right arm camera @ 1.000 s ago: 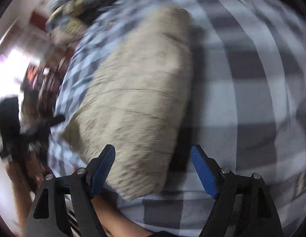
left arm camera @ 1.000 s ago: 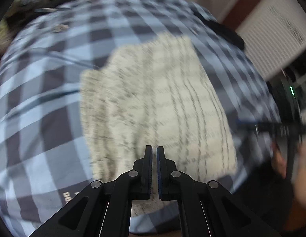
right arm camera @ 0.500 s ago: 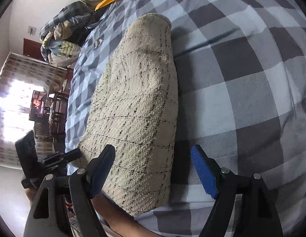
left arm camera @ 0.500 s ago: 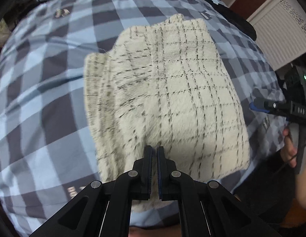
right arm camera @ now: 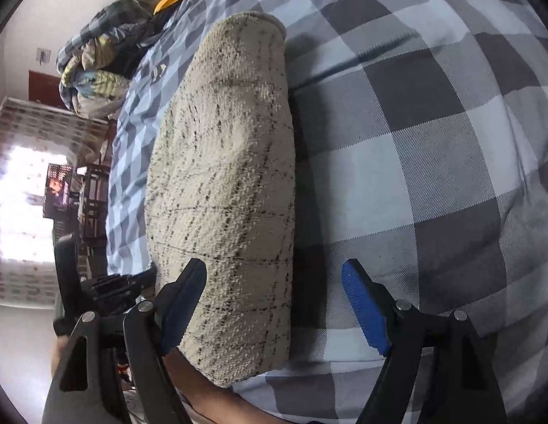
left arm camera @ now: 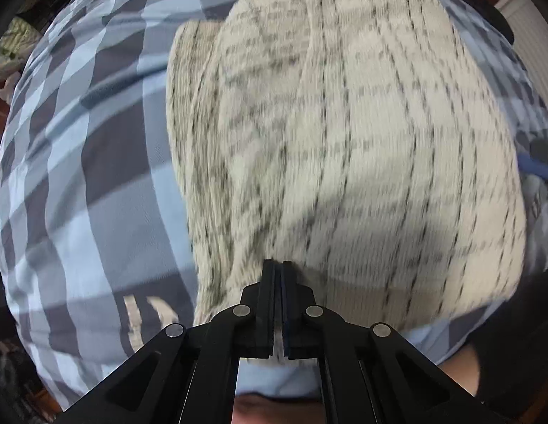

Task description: Fold small clothes

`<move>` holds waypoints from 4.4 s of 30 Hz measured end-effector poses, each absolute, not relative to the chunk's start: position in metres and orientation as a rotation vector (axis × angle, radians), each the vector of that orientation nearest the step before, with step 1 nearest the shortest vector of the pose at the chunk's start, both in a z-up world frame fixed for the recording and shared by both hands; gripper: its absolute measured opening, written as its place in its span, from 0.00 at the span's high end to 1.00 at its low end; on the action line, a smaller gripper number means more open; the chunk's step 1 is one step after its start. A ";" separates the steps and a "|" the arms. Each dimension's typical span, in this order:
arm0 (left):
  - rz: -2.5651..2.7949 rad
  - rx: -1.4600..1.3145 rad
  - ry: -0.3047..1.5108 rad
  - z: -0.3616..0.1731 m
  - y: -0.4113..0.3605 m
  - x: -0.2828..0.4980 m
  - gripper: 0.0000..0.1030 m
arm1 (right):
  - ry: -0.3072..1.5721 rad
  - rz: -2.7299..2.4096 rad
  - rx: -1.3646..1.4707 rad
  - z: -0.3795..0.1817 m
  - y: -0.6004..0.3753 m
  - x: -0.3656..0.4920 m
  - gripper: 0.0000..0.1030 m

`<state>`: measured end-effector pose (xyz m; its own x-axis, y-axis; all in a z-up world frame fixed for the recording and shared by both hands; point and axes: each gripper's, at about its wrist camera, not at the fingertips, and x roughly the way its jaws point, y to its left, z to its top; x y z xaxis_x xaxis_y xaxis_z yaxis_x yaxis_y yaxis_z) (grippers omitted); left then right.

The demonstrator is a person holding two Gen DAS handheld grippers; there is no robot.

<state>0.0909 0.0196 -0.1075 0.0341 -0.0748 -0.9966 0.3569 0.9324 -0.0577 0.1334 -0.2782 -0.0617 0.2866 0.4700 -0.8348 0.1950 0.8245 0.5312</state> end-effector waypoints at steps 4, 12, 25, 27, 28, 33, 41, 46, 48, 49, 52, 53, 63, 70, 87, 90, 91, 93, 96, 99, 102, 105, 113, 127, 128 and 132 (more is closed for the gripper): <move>-0.341 0.108 1.472 -0.093 0.037 0.082 0.98 | 1.280 0.200 0.583 -0.059 -0.276 0.132 0.25; -0.199 0.091 1.292 -0.048 0.060 0.069 0.97 | 1.252 0.226 0.414 -0.023 -0.260 0.191 0.25; -0.064 0.089 1.206 -0.047 0.106 0.069 0.97 | 1.658 0.221 0.134 -0.065 -0.058 0.326 0.25; -0.063 0.014 1.201 -0.046 0.120 0.072 0.97 | 1.679 0.176 0.074 -0.083 -0.040 0.327 0.25; -0.071 -0.020 1.201 -0.047 0.125 0.074 0.97 | 1.687 0.153 0.044 -0.091 -0.035 0.327 0.27; -0.103 -0.082 1.184 -0.043 0.134 0.073 0.97 | 1.647 0.063 0.003 -0.104 -0.040 0.311 0.95; -0.100 -0.152 1.152 -0.035 0.144 0.075 0.97 | 1.575 0.279 0.077 -0.048 -0.034 0.252 0.97; -0.140 -0.161 1.150 -0.038 0.140 0.075 0.97 | 1.572 0.585 0.234 -0.053 -0.011 0.233 0.99; -0.182 -0.139 1.165 -0.041 0.132 0.074 0.97 | 1.569 0.508 0.170 -0.060 -0.014 0.238 0.96; -0.211 -0.130 1.174 -0.042 0.126 0.075 0.97 | 1.568 0.477 0.190 -0.060 -0.025 0.239 0.94; -0.289 -0.130 1.186 -0.042 0.112 0.080 0.97 | 1.464 0.538 0.309 -0.033 -0.066 0.225 0.36; -0.312 -0.135 1.188 -0.041 0.107 0.084 0.97 | 1.421 0.538 0.305 -0.020 -0.085 0.218 0.23; -0.455 -0.240 1.326 -0.066 0.078 0.139 0.97 | 1.336 0.278 0.520 -0.021 -0.283 0.185 0.15; -0.404 -0.221 1.436 -0.104 0.073 0.151 0.97 | 1.449 0.333 0.700 -0.082 -0.285 0.199 0.15; -0.245 -0.090 1.480 -0.132 0.033 0.156 0.98 | 1.472 0.375 0.541 -0.077 -0.247 0.209 0.47; -0.231 0.008 1.477 -0.126 0.017 0.155 0.98 | 1.429 0.369 0.501 -0.064 -0.241 0.204 0.60; -0.218 0.027 1.474 -0.124 0.011 0.153 0.98 | 1.414 0.367 0.489 -0.061 -0.239 0.202 0.63; -0.199 0.058 1.459 -0.116 -0.003 0.153 0.98 | 1.379 0.371 0.493 -0.054 -0.239 0.199 0.65; -0.203 0.074 1.426 -0.103 -0.028 0.153 0.98 | 1.332 0.396 0.520 -0.044 -0.257 0.195 0.67; -0.221 0.072 1.384 -0.086 -0.066 0.163 0.98 | 1.311 0.400 0.498 -0.036 -0.271 0.197 0.67; -0.213 0.166 1.292 -0.066 -0.120 0.170 0.98 | 1.304 0.366 0.477 -0.027 -0.292 0.200 0.68; -0.227 0.229 1.230 -0.055 -0.177 0.176 0.98 | 1.281 0.318 0.478 -0.022 -0.317 0.205 0.68; -0.310 0.188 1.161 -0.031 -0.257 0.177 0.98 | 1.188 0.108 0.526 -0.013 -0.435 0.206 0.68; -0.450 0.187 1.206 -0.046 -0.356 0.165 0.98 | 1.281 -0.054 0.619 -0.050 -0.557 0.190 0.52; -0.452 0.186 1.212 -0.047 -0.355 0.165 0.98 | 1.299 -0.102 0.631 -0.055 -0.557 0.190 0.48; -0.475 0.205 1.172 -0.035 -0.344 0.155 0.98 | 1.268 -0.193 0.659 -0.040 -0.554 0.181 0.43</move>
